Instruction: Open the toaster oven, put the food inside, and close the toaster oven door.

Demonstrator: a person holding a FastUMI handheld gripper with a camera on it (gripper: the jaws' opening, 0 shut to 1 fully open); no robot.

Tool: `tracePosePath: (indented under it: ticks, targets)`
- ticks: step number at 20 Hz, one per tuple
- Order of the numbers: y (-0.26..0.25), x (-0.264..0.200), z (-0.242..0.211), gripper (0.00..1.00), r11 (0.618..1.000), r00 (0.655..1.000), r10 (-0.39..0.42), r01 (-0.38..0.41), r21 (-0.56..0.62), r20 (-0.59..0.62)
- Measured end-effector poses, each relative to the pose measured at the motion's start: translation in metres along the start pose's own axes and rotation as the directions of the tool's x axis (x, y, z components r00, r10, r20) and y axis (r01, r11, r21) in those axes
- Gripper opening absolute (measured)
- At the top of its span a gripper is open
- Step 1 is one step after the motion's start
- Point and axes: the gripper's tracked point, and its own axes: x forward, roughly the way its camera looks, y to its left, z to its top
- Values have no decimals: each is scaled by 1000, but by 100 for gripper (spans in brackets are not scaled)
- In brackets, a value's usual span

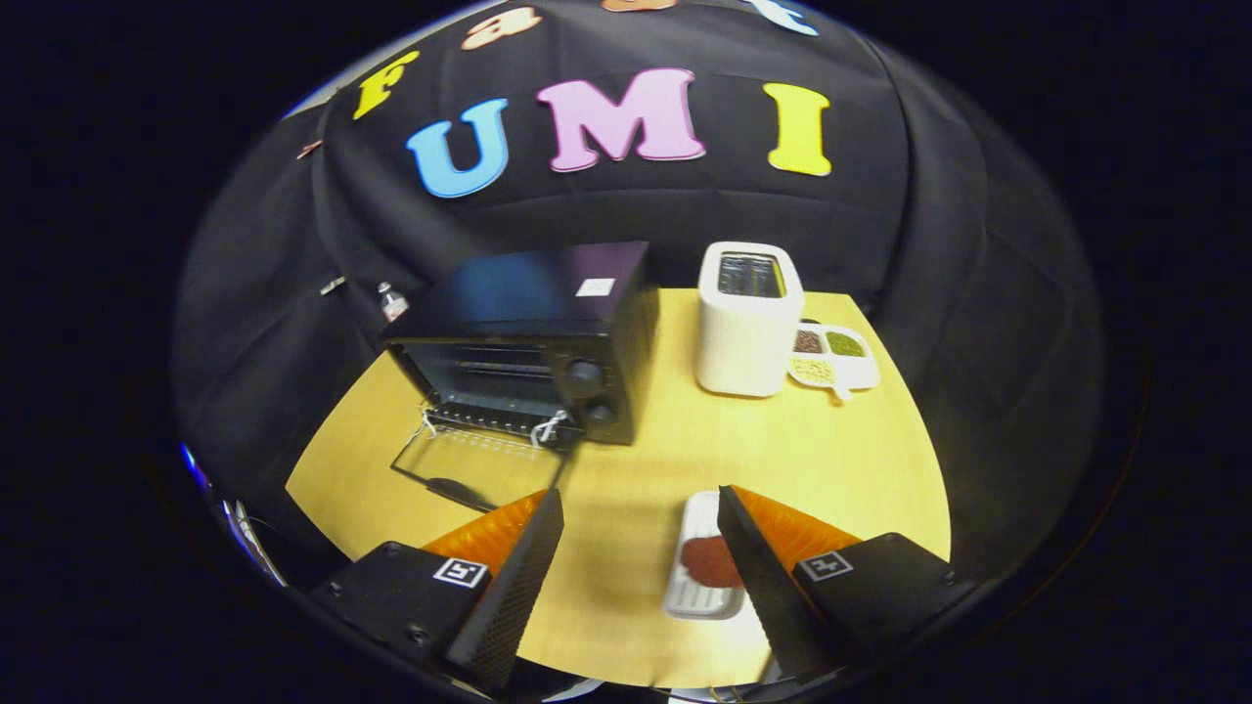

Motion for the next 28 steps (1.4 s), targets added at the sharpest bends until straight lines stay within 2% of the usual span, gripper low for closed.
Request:
tracePosePath:
  ticks: [4,7,12,14,15,17,21,22,25,28]
  targets:
    - [-71,14,-10,99,995,995,8,1,101,-97]
    - [-98,28,-20,99,969,981,90,-46,242,-172]
    - [-108,48,-54,96,902,934,234,-104,420,-272]
    - [-100,49,-68,77,875,908,292,-126,468,-301]
    - [-95,50,-76,73,870,894,315,-138,473,-319]
    - [-86,56,-89,73,874,875,333,-148,463,-350]
    - [-79,54,-85,21,853,882,349,-158,498,-317]
    - [-79,53,-86,17,862,889,335,-155,482,-312]
    - [-82,43,-76,17,880,919,290,-146,452,-267]
    - [-87,28,-54,17,886,960,221,-123,448,-172]
